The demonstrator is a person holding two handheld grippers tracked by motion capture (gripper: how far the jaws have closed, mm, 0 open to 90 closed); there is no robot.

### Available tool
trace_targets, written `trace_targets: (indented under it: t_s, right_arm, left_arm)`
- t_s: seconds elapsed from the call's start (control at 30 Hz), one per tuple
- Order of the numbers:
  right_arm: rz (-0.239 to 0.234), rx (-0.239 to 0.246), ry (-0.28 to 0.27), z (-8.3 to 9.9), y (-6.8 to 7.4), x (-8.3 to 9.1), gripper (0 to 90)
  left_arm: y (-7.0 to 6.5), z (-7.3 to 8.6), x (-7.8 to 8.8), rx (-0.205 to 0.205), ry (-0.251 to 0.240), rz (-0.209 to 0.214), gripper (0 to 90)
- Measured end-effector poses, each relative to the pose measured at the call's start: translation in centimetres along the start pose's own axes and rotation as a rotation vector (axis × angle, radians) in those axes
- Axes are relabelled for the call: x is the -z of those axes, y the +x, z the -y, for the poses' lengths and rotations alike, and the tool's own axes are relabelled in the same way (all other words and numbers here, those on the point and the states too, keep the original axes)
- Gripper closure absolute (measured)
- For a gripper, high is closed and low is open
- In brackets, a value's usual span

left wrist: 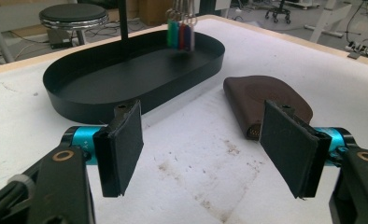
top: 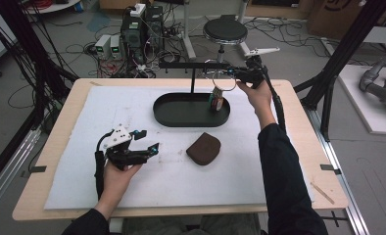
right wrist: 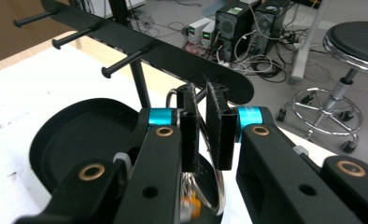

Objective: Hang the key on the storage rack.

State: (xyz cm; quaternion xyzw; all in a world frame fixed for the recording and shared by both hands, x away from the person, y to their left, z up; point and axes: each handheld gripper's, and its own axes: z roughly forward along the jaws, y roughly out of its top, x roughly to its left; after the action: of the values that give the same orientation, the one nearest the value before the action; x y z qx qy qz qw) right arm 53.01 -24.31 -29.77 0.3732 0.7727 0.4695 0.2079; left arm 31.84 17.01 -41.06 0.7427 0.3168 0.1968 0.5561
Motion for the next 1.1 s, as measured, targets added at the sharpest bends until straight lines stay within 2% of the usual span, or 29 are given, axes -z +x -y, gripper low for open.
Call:
trace_targets:
  t_s: [0.47, 0.87, 0.93, 1.1]
  right_arm:
    - [0.037, 0.003, 0.001, 0.0, -0.1, 0.0, 82.0]
    - [0.054, -0.001, 0.004, -0.1, 0.2, 0.5, 69.2]
    - [0.055, -0.018, 0.000, -0.1, 0.2, 0.9, 66.5]
    - [0.078, -0.002, -0.007, 0.0, 0.5, 2.0, 61.1]
  left_arm:
    - [0.0, 0.0, 0.0, 0.000, 0.000, 0.002, 30.3]
    - [0.1, 0.0, 0.1, 0.002, 0.001, -0.002, 30.3]
    - [0.1, 0.0, 0.1, 0.004, 0.000, -0.004, 30.3]
    - [0.3, 0.0, 0.2, 0.005, -0.002, -0.007, 30.3]
